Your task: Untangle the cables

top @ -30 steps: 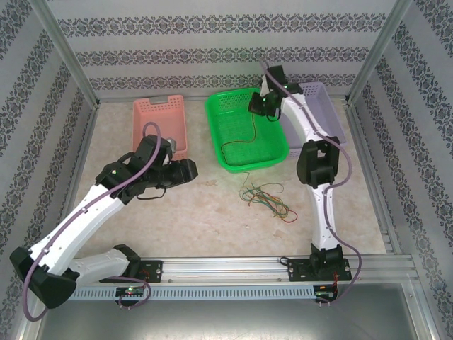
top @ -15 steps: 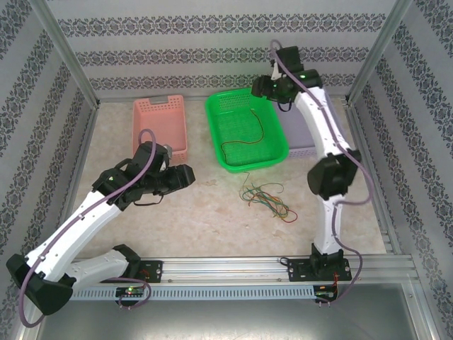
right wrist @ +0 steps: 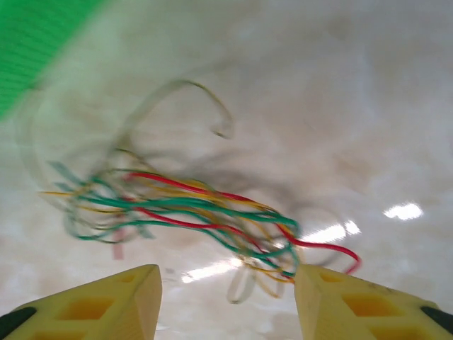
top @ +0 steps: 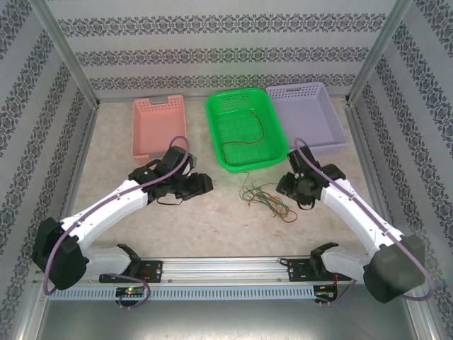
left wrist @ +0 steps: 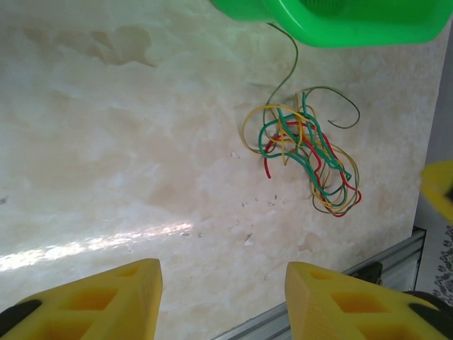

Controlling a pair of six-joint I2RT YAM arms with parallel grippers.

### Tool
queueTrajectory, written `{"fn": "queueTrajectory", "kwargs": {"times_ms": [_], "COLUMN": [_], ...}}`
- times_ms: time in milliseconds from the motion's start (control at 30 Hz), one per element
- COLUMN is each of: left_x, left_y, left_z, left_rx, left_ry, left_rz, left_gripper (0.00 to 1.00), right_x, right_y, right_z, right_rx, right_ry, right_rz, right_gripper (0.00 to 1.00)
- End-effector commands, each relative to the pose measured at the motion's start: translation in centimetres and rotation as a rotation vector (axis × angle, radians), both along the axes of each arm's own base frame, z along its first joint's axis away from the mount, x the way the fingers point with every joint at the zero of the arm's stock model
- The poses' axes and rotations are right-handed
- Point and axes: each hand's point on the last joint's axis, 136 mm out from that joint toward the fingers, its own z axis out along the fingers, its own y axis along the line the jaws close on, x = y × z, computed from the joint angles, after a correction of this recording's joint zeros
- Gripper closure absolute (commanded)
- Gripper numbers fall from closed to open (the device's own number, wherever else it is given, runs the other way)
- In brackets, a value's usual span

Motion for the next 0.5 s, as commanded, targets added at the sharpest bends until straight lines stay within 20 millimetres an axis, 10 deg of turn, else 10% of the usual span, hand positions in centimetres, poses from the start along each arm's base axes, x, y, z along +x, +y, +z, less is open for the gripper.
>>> {"fn": "queueTrajectory", "kwargs": {"times_ms": [0, 333, 467], "left_x": [0.4, 0.1, -0.3], "left_y": [-2.0, -3.3, -2.8], "left_z": [0.6, 0.7, 0.9], "left_rx": [-0.053, -0.038, -0.029], "left_ry": [-0.027, -0.031, -0.039], "left_rz": [-0.035, -0.072, -0.056], "left_gripper": [0.51, 0.51, 0.51], "right_x": [-0.4, 0.5, 1.2], "right_y": [0.6, 2.0, 4.2], "right_z": [-2.1, -7.6, -6.7], "right_rx": [0.085, 0.022, -0.061], "right_ry": [0.049, 0.148, 0.126], "right_rz": [-0.06, 0.058, 0.244], "right_gripper": [0.47, 0.58, 1.0]}}
